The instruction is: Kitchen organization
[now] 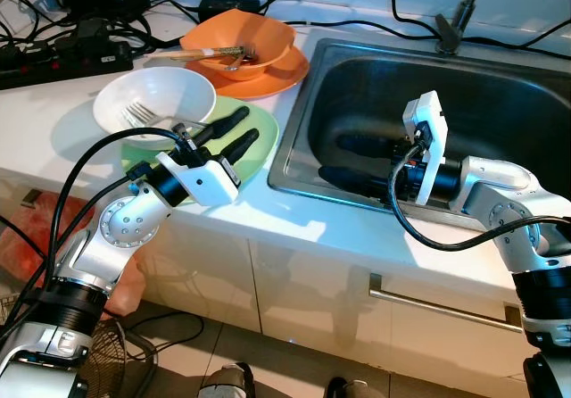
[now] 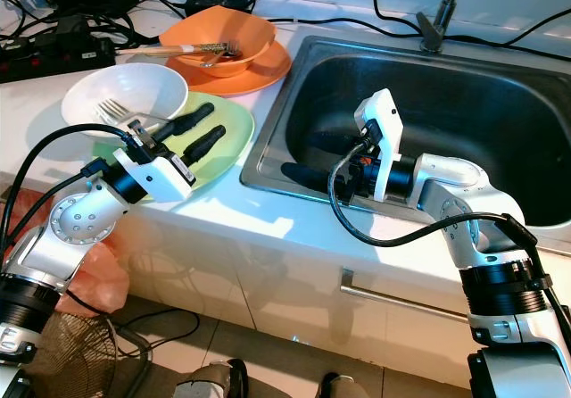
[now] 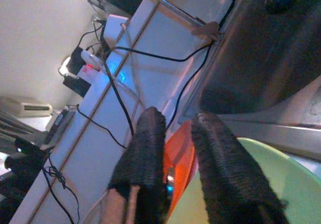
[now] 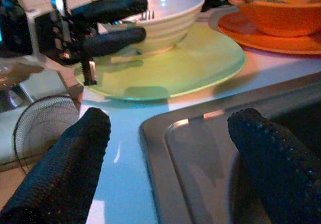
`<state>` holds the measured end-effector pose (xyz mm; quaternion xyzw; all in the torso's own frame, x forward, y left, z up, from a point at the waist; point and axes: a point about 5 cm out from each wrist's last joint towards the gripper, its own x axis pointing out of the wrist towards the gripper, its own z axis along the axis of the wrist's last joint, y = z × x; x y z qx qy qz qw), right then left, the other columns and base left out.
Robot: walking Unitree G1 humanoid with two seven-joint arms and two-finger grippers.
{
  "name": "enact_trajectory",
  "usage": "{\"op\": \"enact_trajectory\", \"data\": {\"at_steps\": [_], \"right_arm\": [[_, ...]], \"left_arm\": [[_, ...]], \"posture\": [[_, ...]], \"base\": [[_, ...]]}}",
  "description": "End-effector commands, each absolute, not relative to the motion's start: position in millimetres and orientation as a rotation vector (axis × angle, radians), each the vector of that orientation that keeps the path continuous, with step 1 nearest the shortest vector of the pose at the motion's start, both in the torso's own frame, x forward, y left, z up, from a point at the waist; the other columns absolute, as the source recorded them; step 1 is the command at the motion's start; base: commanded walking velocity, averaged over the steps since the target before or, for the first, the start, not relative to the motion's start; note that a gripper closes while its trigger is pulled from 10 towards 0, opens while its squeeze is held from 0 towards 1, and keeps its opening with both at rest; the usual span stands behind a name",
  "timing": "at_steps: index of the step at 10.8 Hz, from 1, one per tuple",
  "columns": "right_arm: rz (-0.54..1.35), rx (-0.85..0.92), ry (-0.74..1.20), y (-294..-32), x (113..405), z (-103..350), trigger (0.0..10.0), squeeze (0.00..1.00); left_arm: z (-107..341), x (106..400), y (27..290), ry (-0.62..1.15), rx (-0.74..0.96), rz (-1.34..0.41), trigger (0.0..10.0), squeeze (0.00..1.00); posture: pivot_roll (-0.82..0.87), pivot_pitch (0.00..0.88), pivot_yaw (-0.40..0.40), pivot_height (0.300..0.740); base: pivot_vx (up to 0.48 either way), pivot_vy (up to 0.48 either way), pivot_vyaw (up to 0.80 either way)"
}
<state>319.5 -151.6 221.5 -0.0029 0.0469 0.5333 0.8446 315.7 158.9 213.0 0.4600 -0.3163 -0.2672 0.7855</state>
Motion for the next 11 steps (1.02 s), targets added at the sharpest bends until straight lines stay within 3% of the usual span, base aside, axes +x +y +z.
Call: {"op": "enact_trajectory", "data": {"at_steps": [1, 6, 11], "right_arm": [[1.143, -0.025, 0.08, -151, 321, 226, 10.0, 0.0], [1.127, -0.016, 0.076, -151, 323, 224, 10.0, 0.0], [1.114, -0.013, 0.084, -151, 325, 220, 10.0, 0.0]], "left_arm": [[216, 312, 156, -0.704, 0.991, -0.598, 0.0, 0.0], [219, 311, 156, -0.71, 0.99, -0.584, 0.0, 0.0], [256, 303, 150, -0.866, 1.004, -0.525, 0.0, 0.0]], "posture": [[0.12, 0.137, 0.028, 0.74], [0.12, 0.136, 0.028, 0.74], [0.13, 0.138, 0.023, 0.74]], "base": [[0.0, 0.0, 0.0], [0.0, 0.0, 0.0], [0.0, 0.0, 0.0]]}}
